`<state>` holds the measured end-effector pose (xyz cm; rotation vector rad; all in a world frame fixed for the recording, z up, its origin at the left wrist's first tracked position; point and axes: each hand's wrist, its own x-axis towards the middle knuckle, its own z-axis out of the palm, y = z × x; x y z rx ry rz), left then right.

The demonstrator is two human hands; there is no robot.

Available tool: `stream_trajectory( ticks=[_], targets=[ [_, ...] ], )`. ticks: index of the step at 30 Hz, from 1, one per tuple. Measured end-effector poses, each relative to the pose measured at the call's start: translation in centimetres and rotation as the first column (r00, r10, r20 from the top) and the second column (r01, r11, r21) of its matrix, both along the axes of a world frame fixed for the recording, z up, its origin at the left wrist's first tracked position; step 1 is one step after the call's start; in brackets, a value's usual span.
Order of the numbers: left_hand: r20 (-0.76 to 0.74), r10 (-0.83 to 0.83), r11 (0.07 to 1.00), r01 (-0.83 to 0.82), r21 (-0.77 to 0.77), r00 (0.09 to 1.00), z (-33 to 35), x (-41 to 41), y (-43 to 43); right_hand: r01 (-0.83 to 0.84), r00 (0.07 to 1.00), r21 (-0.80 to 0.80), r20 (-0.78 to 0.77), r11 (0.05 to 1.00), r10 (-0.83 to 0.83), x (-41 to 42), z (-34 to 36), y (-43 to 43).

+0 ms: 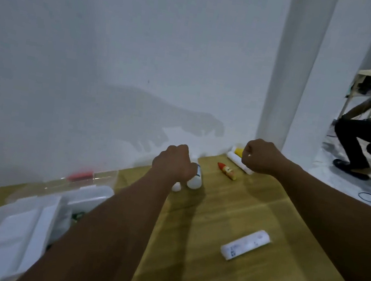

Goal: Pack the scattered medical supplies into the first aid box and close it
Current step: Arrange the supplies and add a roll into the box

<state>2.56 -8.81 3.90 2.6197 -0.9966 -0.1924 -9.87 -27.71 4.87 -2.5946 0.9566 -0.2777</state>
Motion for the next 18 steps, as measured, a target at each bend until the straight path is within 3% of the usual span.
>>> stream_trajectory(
  ticks=[5,14,18],
  targets=[
    [0.065,0.024,0.991,-0.032,0.129,0.998,-1.6,2.3,-4.2,-0.026,0.998,-0.038,-0.056,0.999,0.024,2.5,-2.2,-5.2],
    [0.088,0.060,0.990,-0.070,0.123,0.994,-3.3,3.7,-7.3,-0.028,0.994,-0.088,-0.108,0.996,0.018,5.6,-4.6,-8.8],
    [0.043,0.056,0.992,-0.060,0.111,0.998,-4.1,3.7,-7.9,-0.023,0.973,-0.116,-0.230,0.993,-0.005,6.3,-5.2,-9.0]
  ],
)
